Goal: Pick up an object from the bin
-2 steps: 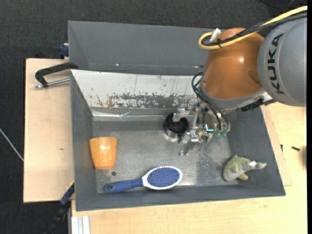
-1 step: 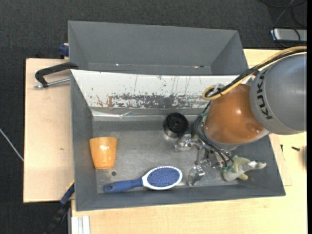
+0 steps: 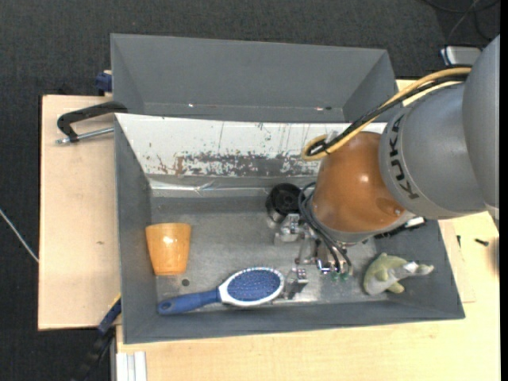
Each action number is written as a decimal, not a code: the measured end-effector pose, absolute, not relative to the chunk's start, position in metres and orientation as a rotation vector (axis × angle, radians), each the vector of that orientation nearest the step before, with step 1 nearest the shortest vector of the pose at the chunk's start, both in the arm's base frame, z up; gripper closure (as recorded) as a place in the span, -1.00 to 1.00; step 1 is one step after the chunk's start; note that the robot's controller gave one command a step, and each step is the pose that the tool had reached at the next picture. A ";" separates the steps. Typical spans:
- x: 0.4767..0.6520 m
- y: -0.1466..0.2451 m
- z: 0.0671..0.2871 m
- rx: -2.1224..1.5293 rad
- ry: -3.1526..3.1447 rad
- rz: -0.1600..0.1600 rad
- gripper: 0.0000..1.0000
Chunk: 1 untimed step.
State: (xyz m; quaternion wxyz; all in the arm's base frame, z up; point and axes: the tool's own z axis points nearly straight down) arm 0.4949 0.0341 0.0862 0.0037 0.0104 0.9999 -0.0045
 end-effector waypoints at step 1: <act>0.494 0.047 0.083 -0.159 3.139 -0.027 -1.00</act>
Offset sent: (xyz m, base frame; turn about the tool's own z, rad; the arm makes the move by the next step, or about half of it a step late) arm -0.0028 0.0568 -0.0065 -0.2300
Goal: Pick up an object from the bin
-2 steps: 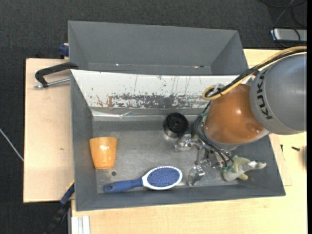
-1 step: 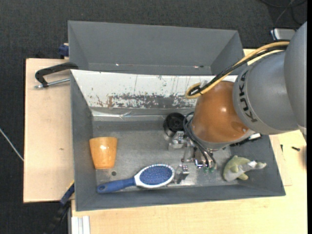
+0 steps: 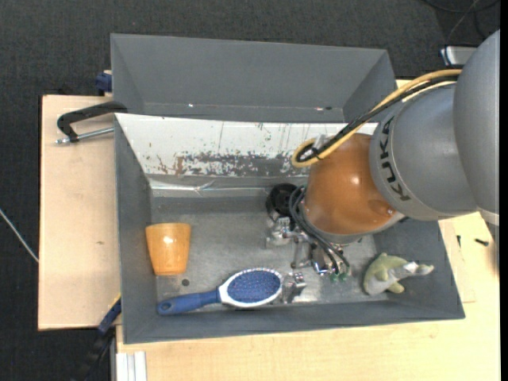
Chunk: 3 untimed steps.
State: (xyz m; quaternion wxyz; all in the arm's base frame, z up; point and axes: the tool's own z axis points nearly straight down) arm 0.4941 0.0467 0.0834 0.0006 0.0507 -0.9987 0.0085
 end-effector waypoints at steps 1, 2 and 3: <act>0.494 0.076 0.080 0.365 -3.120 0.000 -1.00; 0.494 0.078 0.079 0.371 -3.120 -0.002 1.00; 0.498 0.097 0.212 0.454 -3.122 -0.002 1.00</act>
Offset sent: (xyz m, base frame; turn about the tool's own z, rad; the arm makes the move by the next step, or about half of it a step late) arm 0.0021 0.0736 -0.0134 -0.2866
